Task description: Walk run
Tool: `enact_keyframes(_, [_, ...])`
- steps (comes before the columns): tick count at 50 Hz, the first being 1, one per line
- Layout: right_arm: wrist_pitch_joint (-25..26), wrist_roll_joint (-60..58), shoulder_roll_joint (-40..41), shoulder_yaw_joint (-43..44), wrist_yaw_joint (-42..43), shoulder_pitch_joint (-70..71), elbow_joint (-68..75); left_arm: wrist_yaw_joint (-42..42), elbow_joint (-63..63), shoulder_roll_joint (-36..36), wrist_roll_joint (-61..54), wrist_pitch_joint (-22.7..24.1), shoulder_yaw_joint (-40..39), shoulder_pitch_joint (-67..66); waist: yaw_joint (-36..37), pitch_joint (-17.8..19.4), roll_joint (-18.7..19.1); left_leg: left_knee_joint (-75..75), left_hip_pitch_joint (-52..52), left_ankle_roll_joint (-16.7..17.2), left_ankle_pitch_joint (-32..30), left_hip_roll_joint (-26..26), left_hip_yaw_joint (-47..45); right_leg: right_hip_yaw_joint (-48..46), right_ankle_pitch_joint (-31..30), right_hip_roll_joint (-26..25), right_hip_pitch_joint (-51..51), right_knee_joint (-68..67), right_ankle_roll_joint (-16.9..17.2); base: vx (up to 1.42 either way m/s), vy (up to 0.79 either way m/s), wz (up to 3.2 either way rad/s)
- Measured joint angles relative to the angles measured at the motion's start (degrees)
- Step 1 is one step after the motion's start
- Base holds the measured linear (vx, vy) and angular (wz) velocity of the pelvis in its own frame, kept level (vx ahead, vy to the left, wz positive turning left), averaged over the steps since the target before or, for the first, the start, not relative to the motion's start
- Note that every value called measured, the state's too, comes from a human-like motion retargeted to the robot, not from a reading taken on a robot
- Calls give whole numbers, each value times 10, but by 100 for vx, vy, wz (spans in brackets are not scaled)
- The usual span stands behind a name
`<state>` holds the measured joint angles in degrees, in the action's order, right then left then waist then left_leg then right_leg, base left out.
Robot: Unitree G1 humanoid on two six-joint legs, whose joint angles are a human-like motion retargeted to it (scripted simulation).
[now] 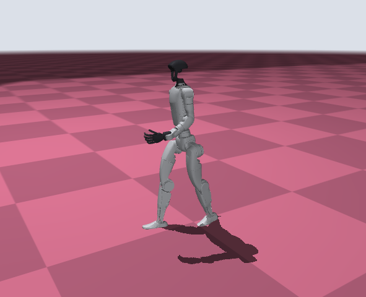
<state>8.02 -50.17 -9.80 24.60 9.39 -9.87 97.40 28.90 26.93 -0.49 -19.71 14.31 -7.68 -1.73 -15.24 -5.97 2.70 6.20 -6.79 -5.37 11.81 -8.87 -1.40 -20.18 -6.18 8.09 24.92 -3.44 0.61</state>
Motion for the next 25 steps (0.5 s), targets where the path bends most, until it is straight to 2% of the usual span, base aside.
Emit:
enact_keyframes(2, [-2, -3, -8, 5, 17, 19, 0, -1, 13, -1, -9, 7, 9, 1, -20, -2, 8, 31, -5, 23, -49, 8, 17, -18, -39, 4, -14, -12, -13, 79, -42, 98])
enact_keyframes(5, [-4, -2, -22, 5, 33, 52, 0, 4, 29, -10, -13, 10, 15, 2, -31, 6, 19, 117, 7, 61, -194, 24, 22, 26, 5, -6, -46, -39, -34, 80, -48, 52])
enact_keyframes(7, [-3, 4, -36, 0, 24, 86, 0, -1, 32, -16, -16, 9, 22, 3, -31, 14, 5, 215, 43, 78, -289, 22, 9, -2, 25, 15, -75, -47, -40, 67, -39, -1])
enact_keyframes(8, [-6, 7, -43, -2, 20, 106, 0, -4, 30, -16, -19, 10, 24, 4, -27, 17, -10, 268, 66, 74, -326, 16, -12, -12, 33, 23, -88, -46, -48, 53, -33, -39])
enact_keyframes(10, [-25, 12, -52, -6, 13, 149, 0, -1, 23, -10, -18, 15, 23, 4, -20, 19, -32, 355, 111, 43, -379, 7, -40, -6, 53, 24, -113, -41, -56, 45, -32, -37])
enact_keyframes(14, [-60, 27, -60, -21, -11, 218, -40, 2, 16, -9, 0, 18, 12, -8, -19, 26, -48, 431, 197, 18, -262, 25, -65, -3, 76, 13, -163, -25, -53, 61, -40, -29])
enact_keyframes(18, [-80, 26, -57, -57, -29, 260, -120, -15, 6, -20, 1, 19, 4, -34, 2, 26, -58, 374, 267, -4, -165, 29, -99, 29, 93, -21, -198, -7, -61, 68, -37, -85])
enact_keyframes(20, [-96, 23, -55, -70, -34, 277, -154, -21, 2, -28, 1, 17, -1, -43, 11, 26, -56, 298, 287, -7, -139, 33, -117, 40, 104, -43, -214, -2, -63, 55, -31, -72])
enact_keyframes(25, [-122, 17, -50, -56, -40, 303, -205, -24, -3, -55, 15, 8, -22, -45, 60, 34, -34, 73, 314, 10, -138, 31, -107, 85, 137, -111, -256, 1, -71, 75, -33, -98])
